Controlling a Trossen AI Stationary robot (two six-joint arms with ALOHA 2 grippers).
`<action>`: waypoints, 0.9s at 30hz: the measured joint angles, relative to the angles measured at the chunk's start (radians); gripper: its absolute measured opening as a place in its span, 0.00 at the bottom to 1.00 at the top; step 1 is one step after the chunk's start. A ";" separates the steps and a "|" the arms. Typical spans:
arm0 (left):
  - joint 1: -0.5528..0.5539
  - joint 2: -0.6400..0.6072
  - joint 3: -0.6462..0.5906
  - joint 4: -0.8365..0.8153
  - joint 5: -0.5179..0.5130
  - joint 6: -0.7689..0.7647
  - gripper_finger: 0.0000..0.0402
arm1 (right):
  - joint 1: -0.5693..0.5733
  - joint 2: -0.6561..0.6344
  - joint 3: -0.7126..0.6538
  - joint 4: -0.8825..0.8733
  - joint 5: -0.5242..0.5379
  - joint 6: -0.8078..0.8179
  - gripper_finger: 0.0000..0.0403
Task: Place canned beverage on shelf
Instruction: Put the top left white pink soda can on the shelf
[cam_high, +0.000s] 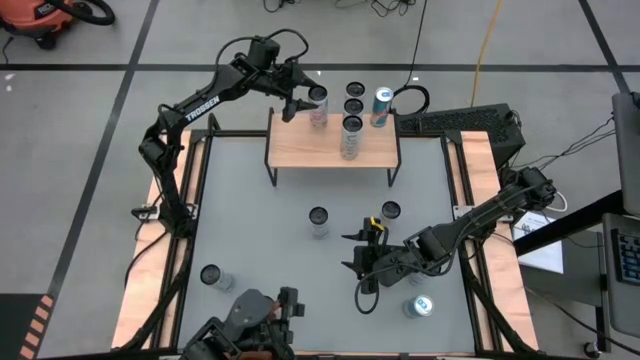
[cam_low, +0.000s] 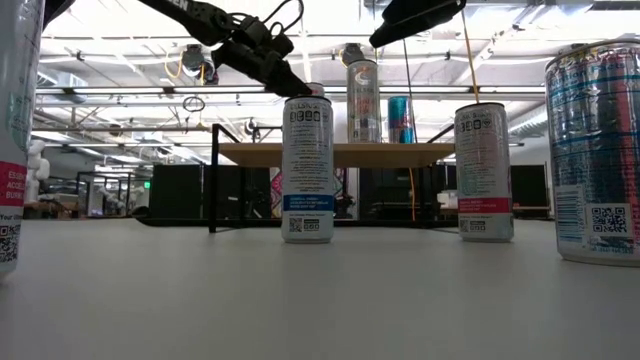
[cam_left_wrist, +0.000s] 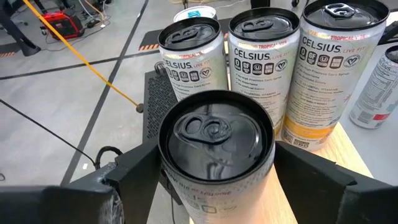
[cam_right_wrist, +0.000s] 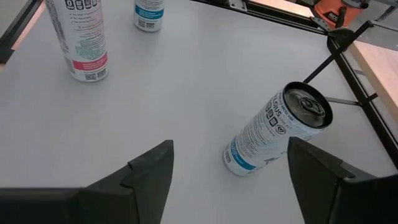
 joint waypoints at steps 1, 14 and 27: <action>0.000 0.000 0.000 0.000 0.000 0.003 0.74 | 0.000 0.000 0.000 0.000 0.000 0.000 0.61; 0.000 0.000 0.000 0.008 0.000 -0.001 0.75 | 0.000 0.000 0.000 0.000 0.000 0.000 0.61; 0.000 0.000 0.000 0.030 -0.013 -0.004 0.75 | 0.000 0.000 0.000 0.000 0.000 0.000 0.61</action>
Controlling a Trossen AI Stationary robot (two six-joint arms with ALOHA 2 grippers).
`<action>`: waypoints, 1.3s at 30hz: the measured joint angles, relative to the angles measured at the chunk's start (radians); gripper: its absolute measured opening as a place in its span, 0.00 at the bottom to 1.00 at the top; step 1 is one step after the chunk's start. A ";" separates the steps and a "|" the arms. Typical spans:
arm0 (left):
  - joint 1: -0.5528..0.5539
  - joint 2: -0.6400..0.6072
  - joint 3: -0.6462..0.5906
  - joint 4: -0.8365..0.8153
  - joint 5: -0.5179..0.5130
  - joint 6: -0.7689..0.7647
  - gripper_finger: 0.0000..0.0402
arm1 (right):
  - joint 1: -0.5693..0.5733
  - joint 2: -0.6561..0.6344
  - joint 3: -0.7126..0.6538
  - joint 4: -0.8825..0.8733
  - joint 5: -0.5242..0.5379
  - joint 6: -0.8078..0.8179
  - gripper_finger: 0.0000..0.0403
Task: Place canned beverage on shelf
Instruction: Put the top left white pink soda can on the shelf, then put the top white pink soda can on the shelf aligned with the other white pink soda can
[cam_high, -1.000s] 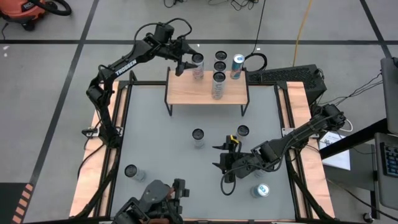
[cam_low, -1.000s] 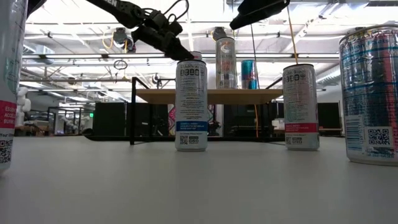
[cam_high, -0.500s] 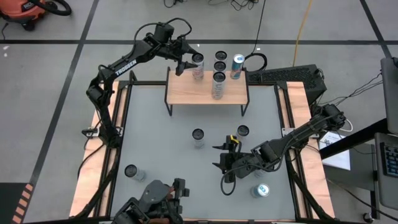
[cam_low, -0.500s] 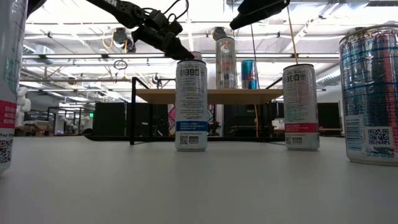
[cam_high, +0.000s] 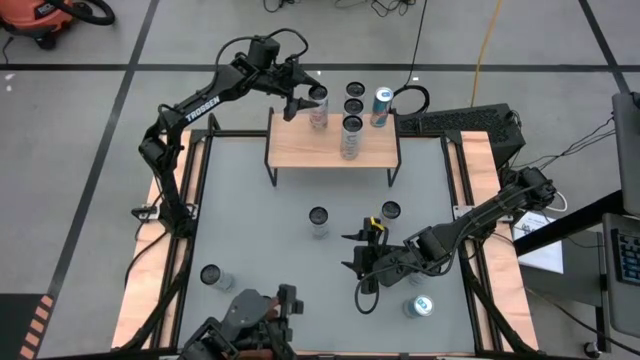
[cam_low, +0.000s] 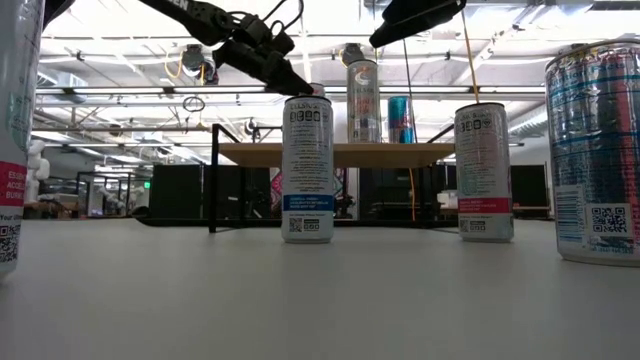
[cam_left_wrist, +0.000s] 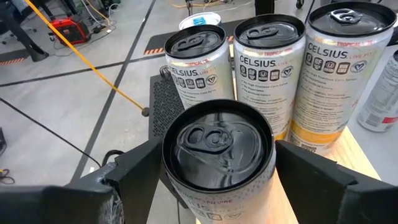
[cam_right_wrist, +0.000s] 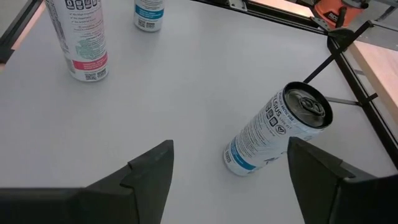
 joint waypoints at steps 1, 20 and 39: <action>0.000 0.000 0.000 0.001 -0.004 0.000 0.75 | 0.000 0.000 0.000 0.000 0.000 0.000 0.61; -0.006 -0.026 -0.001 0.001 -0.081 -0.027 0.75 | 0.000 0.000 0.000 0.000 0.000 0.007 0.61; -0.132 -0.319 -0.001 -0.289 -0.149 -0.085 0.75 | 0.000 0.000 0.000 0.000 0.000 0.007 0.61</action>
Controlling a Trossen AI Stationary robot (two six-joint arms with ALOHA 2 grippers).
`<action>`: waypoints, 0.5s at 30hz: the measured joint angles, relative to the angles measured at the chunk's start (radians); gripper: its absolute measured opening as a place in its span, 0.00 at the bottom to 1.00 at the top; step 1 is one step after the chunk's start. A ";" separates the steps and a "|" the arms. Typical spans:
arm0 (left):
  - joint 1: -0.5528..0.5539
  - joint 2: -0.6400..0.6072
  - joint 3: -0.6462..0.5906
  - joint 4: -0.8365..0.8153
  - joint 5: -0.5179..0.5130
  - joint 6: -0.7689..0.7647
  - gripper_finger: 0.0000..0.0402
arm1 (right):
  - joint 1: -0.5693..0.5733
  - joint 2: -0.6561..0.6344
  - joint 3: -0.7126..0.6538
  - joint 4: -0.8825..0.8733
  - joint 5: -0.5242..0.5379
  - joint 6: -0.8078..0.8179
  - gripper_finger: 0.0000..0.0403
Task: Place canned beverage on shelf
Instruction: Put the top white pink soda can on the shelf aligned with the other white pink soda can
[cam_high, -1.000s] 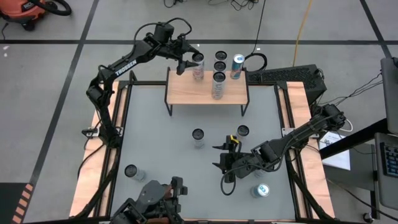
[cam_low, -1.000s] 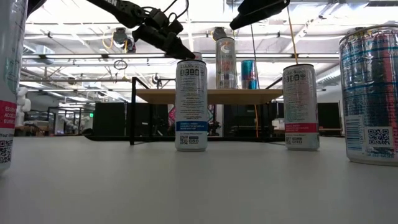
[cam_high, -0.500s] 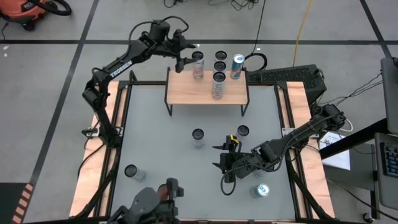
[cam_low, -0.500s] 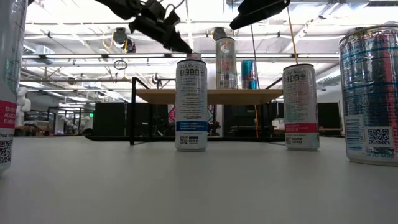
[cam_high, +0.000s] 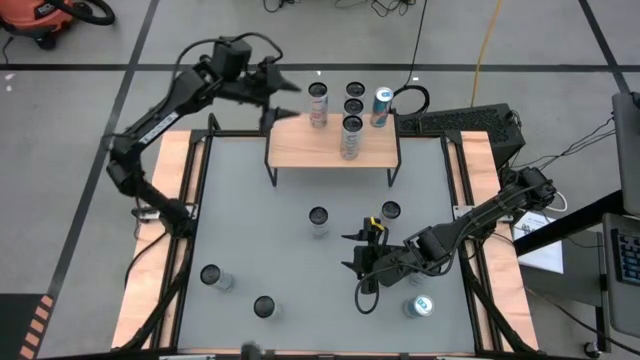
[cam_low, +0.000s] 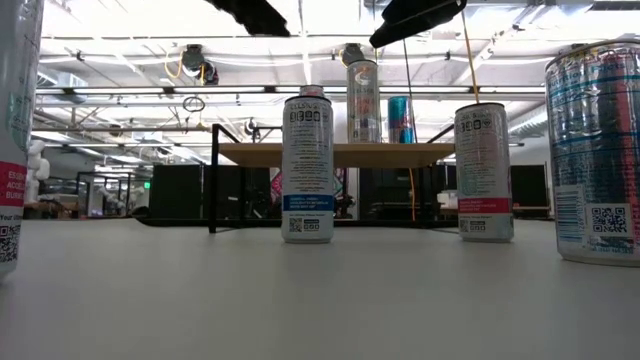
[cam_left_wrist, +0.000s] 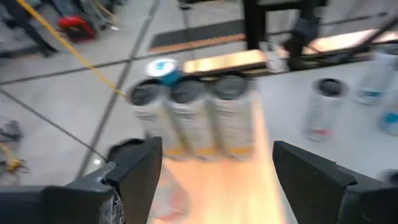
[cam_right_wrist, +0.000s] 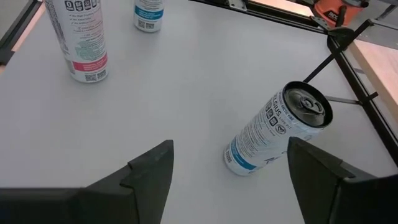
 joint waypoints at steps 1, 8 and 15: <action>-0.018 -0.021 0.000 -0.036 0.001 -0.012 0.75 | 0.000 0.000 0.000 0.000 0.000 0.000 0.61; -0.192 -0.158 -0.014 -0.205 0.002 -0.069 0.75 | 0.000 0.000 0.000 0.024 0.000 0.000 0.61; -0.394 -0.299 -0.148 -0.200 -0.026 -0.149 0.75 | 0.002 0.010 0.000 0.038 0.000 0.003 0.61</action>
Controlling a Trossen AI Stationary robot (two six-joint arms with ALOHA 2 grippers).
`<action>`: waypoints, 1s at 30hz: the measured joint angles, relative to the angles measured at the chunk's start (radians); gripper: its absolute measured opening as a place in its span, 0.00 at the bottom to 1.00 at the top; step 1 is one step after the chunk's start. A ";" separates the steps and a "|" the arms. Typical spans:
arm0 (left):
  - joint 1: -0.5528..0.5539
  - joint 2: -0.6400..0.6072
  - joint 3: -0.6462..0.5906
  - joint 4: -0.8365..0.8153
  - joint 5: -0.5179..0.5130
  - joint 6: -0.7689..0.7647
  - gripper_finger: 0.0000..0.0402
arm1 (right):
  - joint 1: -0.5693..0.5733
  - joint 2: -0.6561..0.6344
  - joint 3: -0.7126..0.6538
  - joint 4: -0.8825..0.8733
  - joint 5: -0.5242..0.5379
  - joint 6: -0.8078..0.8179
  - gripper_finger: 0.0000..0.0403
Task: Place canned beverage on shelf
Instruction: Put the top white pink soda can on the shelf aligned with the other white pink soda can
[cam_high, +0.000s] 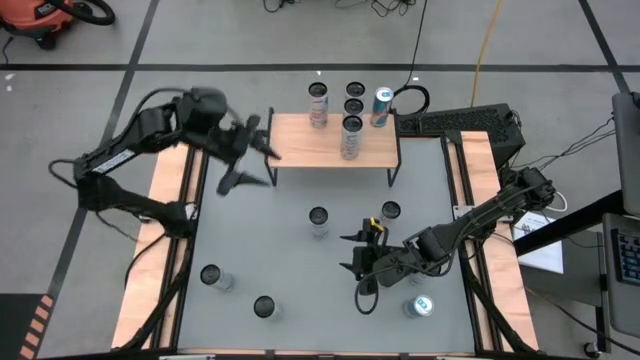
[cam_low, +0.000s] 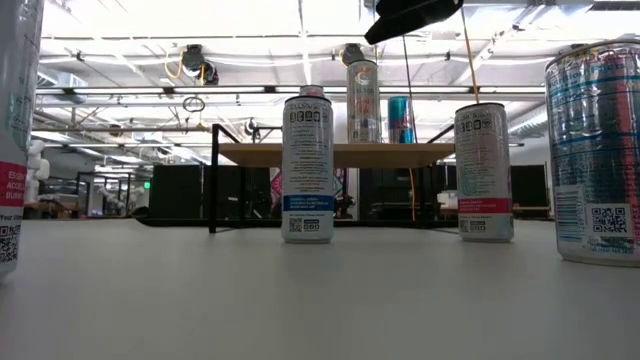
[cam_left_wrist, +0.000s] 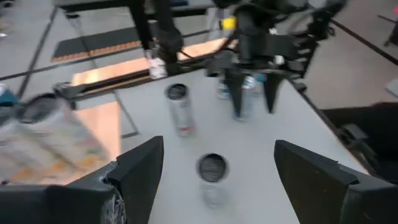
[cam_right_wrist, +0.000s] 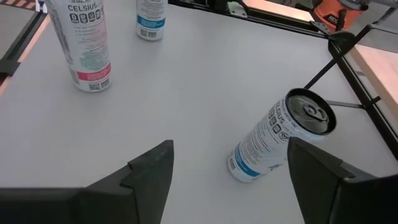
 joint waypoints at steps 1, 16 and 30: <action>-0.029 -0.021 -0.029 0.009 -0.022 -0.018 0.75 | 0.000 0.004 0.000 0.005 0.000 -0.001 0.61; -0.449 -0.237 -0.624 0.440 -0.350 -0.380 0.75 | 0.010 0.023 0.000 0.108 -0.001 0.113 0.61; -0.813 -0.162 -0.771 0.694 -0.742 -0.500 0.75 | 0.089 0.043 0.000 0.259 -0.001 0.200 0.61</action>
